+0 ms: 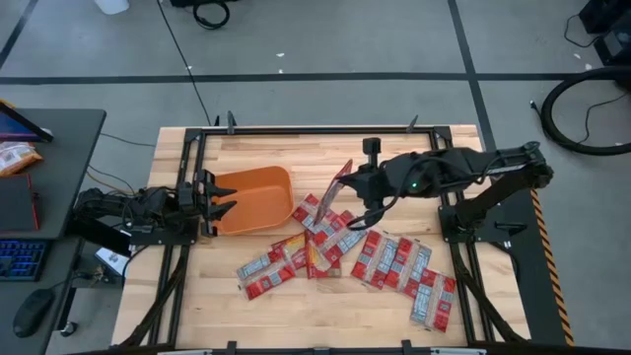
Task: Sort popcorn bags into baskets
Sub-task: Put the red popcorn bag into the orange bin
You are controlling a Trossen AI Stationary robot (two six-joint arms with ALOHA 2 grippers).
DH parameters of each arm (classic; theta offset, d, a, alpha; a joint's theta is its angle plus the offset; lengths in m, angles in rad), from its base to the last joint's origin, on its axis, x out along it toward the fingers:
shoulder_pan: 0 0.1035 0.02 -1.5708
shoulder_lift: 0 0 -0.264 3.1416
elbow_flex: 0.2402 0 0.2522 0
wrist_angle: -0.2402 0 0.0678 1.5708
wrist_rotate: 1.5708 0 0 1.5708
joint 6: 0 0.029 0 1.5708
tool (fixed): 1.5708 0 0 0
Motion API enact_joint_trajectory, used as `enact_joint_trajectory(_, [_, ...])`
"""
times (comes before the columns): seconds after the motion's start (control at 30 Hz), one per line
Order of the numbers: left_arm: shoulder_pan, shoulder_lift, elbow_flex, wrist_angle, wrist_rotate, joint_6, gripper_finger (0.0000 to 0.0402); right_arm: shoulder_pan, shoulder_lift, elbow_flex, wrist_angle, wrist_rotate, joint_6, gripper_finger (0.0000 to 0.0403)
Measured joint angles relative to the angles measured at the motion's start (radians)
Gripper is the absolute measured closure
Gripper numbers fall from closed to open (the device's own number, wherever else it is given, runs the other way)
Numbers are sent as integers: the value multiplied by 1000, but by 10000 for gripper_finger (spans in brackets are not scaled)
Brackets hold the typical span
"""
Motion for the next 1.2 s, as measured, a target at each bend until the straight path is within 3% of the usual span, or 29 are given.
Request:
enact_joint_trajectory(0.37, [0, 0, 0, 23, 0, -1, 260, -2, -37, 0, 48, 2, 0, 400])
enact_joint_trajectory(0.57, [0, 0, 0, 32, 2, -162, 260, -3, -77, 0, 118, 0, -3, 400])
enact_joint_trajectory(0.73, [0, 0, 0, 190, 3, -216, 260, -11, -110, 0, 184, -46, -10, 399])
enact_joint_trajectory(0.97, [1, 0, 1, 390, -36, -158, 260, -15, -109, 0, 219, -84, -10, 399])
enact_joint_trajectory(1.2, [1, 114, 77, 276, -33, -150, 260, -36, -107, 0, 219, -100, -7, 399])
